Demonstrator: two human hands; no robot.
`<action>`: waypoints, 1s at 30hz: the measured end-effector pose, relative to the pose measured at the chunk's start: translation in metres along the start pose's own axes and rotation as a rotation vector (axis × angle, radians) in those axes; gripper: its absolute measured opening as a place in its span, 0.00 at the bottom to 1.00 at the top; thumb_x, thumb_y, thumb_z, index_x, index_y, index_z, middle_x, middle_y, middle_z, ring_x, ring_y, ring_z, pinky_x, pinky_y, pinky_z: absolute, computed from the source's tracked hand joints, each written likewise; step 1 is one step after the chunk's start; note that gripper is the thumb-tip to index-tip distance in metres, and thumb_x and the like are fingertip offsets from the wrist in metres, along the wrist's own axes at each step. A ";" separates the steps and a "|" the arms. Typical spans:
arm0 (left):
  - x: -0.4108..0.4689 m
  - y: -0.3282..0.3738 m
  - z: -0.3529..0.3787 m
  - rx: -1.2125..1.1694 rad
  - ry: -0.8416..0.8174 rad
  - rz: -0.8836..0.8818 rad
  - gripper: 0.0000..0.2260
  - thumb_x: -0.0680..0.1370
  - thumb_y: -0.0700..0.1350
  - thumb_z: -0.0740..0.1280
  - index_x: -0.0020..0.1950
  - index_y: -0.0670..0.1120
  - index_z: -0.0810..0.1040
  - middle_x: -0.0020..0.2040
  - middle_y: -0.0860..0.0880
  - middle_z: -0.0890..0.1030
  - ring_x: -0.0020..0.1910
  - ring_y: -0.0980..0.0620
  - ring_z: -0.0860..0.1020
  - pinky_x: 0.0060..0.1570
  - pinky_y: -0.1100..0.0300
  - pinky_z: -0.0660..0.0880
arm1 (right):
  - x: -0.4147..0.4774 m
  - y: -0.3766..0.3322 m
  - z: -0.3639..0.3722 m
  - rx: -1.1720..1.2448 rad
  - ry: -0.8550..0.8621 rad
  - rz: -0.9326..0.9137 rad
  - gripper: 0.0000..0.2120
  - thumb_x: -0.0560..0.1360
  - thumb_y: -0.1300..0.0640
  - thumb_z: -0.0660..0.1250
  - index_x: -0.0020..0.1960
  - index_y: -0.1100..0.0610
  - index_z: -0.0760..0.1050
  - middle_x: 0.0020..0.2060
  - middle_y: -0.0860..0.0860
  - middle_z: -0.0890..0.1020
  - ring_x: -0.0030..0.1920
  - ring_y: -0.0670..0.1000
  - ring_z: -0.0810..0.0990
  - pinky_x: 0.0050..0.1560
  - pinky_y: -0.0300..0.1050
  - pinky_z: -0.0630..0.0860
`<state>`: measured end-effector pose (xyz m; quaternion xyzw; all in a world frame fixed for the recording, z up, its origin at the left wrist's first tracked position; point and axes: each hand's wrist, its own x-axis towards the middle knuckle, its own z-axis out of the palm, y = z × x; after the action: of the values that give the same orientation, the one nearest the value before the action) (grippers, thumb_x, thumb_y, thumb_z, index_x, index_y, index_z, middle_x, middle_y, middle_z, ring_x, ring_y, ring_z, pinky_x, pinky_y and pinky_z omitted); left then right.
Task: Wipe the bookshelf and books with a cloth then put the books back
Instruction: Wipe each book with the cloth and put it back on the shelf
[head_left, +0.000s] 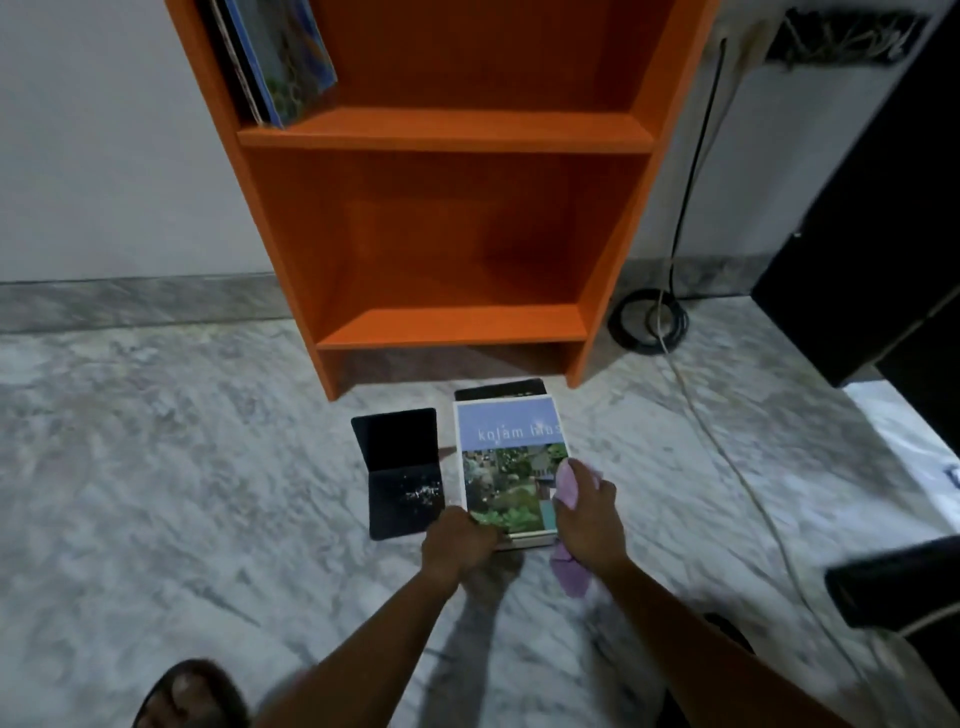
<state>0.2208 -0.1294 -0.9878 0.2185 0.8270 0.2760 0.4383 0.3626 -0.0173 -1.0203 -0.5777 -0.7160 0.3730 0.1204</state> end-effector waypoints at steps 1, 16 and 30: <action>0.005 -0.001 -0.001 -0.032 0.023 -0.019 0.17 0.71 0.53 0.74 0.45 0.38 0.80 0.49 0.39 0.84 0.50 0.41 0.83 0.41 0.57 0.74 | 0.000 0.002 0.000 -0.010 0.002 -0.011 0.27 0.77 0.58 0.68 0.75 0.51 0.67 0.64 0.63 0.71 0.63 0.68 0.75 0.57 0.55 0.74; -0.017 0.045 -0.031 -0.825 -0.345 0.246 0.19 0.82 0.29 0.58 0.69 0.44 0.75 0.57 0.33 0.83 0.48 0.42 0.85 0.42 0.53 0.83 | -0.059 -0.070 0.010 0.230 0.034 -0.426 0.19 0.79 0.38 0.55 0.69 0.24 0.65 0.76 0.44 0.68 0.75 0.50 0.67 0.75 0.57 0.65; -0.065 0.057 -0.095 -0.638 -0.481 0.360 0.28 0.82 0.28 0.58 0.75 0.53 0.70 0.63 0.43 0.83 0.57 0.36 0.83 0.47 0.46 0.84 | 0.047 -0.135 -0.012 0.515 0.061 -0.343 0.16 0.83 0.38 0.55 0.70 0.33 0.69 0.78 0.54 0.64 0.78 0.58 0.62 0.75 0.65 0.62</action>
<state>0.1808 -0.1505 -0.8674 0.2708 0.5236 0.5311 0.6087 0.2566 0.0233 -0.9334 -0.4100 -0.6808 0.4990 0.3456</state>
